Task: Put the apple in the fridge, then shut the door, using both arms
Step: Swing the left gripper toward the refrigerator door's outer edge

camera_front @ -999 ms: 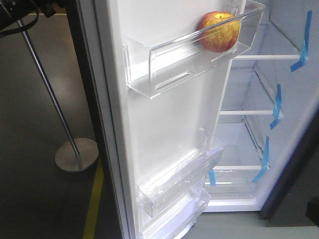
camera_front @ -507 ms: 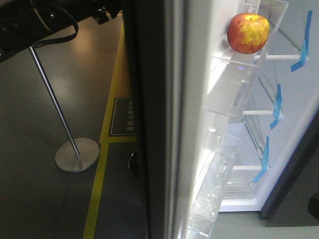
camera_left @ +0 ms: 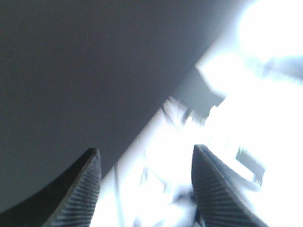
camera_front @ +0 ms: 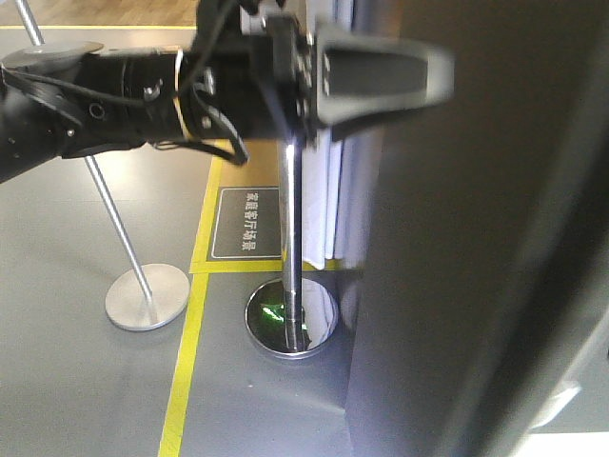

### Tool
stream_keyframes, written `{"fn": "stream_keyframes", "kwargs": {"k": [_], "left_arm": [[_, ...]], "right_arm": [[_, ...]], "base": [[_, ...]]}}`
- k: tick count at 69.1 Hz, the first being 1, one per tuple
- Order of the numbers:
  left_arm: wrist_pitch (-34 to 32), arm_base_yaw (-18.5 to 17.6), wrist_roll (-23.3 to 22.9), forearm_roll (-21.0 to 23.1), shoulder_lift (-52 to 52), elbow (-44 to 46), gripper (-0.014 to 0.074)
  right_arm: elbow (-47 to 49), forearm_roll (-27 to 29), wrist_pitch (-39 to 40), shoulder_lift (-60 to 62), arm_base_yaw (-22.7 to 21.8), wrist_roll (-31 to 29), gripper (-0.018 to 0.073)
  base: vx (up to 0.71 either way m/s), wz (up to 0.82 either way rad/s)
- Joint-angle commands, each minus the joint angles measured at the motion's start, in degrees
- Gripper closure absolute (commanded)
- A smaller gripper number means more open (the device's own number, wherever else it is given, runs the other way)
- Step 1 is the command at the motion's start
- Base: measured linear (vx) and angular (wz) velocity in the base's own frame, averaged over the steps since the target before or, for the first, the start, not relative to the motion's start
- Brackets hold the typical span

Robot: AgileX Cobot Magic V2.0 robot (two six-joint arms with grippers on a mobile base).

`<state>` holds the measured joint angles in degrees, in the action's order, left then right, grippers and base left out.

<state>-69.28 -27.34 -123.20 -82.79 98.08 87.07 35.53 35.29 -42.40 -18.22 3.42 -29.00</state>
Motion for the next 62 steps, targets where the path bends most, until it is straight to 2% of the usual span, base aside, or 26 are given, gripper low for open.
{"fn": "stream_keyframes", "kwargs": {"k": [1, 12, 23, 27, 30, 42, 55, 62], "left_arm": [[-3.64, 0.35, -0.04, -0.64, -2.61, 1.84, 0.0207], [-5.52, 1.63, -0.04, -8.63, -2.61, 1.84, 0.0253], [-5.24, 3.5, -0.04, -17.61, -3.39, 1.84, 0.03], [-4.47, 4.23, -0.04, -20.58, -4.09, 1.84, 0.0314], [-4.36, 5.04, -0.04, -20.93, -4.42, 1.74, 0.0322], [-3.06, 8.13, -0.04, -20.86, -6.58, 1.76, 0.0363], [-2.25, 11.27, -0.04, -20.86, -8.35, 1.76, 0.0367], [-2.17, 12.25, -0.04, -20.86, -8.5, 1.76, 0.0367]], "right_arm": [[1.49, 1.55, 6.74, -0.83, -0.02, -0.55, 0.0519], [1.64, 0.41, 12.3, -1.04, -0.02, -0.85, 0.0367], [1.76, -4.52, 22.38, -4.5, -0.02, -0.53, 0.0116], [2.53, -6.18, 25.77, -7.32, -0.02, -0.3, 0.0053], [3.6, -8.38, 28.08, -9.94, -0.02, 0.0, 0.0022], [12.0, -15.63, 35.77, -25.22, -0.76, 2.95, 0.0022], [21.67, -15.84, 36.56, -40.62, -10.08, 6.29, 0.0032], [25.67, -15.72, 36.61, -46.58, -13.13, 8.07, 0.0032]], "base": [[0.0, 0.0], [0.0, 0.0], [0.0, 0.0], [0.0, 0.0], [0.0, 0.0], [0.0, 0.0], [0.0, 0.0], [0.0, 0.0]]}}
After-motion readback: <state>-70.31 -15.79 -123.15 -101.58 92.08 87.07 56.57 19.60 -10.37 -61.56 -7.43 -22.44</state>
